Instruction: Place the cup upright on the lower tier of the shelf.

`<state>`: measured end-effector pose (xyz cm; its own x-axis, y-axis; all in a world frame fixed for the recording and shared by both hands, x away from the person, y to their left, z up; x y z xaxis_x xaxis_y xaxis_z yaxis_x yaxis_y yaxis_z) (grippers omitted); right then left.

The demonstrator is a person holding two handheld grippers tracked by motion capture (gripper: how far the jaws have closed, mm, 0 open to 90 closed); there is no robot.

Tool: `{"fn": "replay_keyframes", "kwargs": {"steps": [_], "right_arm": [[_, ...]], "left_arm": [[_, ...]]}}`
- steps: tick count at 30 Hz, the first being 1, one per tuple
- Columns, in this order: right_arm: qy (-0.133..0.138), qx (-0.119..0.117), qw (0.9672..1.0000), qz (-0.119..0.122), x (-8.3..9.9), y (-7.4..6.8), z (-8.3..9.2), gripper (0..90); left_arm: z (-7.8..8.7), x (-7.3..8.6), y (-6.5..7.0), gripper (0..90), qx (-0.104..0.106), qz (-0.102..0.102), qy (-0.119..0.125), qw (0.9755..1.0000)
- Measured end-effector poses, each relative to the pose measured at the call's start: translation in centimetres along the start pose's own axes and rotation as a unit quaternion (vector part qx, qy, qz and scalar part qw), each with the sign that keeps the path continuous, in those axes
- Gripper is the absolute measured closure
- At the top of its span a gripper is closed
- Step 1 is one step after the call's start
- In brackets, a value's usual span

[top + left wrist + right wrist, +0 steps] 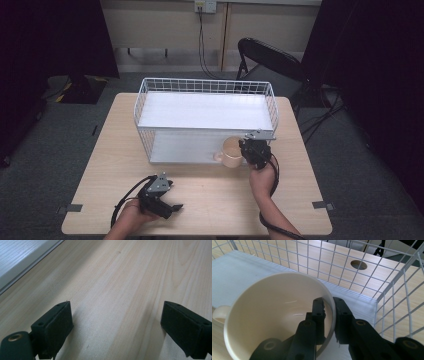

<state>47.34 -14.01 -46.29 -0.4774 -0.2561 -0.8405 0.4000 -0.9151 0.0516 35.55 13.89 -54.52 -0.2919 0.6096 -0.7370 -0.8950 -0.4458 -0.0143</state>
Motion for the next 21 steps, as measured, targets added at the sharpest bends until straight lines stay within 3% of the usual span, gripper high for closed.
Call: {"fn": "replay_keyframes", "kwargs": {"steps": [8, 21], "right_arm": [[0.007, 0.003, 1.0000, 0.001, -0.51, 0.15, 0.16, 73.0], [0.005, -0.026, 0.9994, -0.024, -0.33, 0.37, 0.94, 53.9]], "left_arm": [[0.00, 0.00, 0.00, 9.9, 0.000, 0.000, 0.000, 1.0000], [0.00, 0.00, 0.00, 9.9, 0.000, 0.000, 0.000, 1.0000]]}}
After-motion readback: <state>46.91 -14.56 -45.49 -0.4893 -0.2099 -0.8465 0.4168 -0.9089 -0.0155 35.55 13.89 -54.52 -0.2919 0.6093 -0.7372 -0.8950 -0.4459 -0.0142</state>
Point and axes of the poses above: each handheld gripper's, and its own axes: z roughly backward along the jaws, x roughly out of its underside, y roughly to its right, the point moved 6 cm from there along -z, roughly forward along the jaws, and after that the axes turned 2 degrees about -z, right-handed, at the moved point
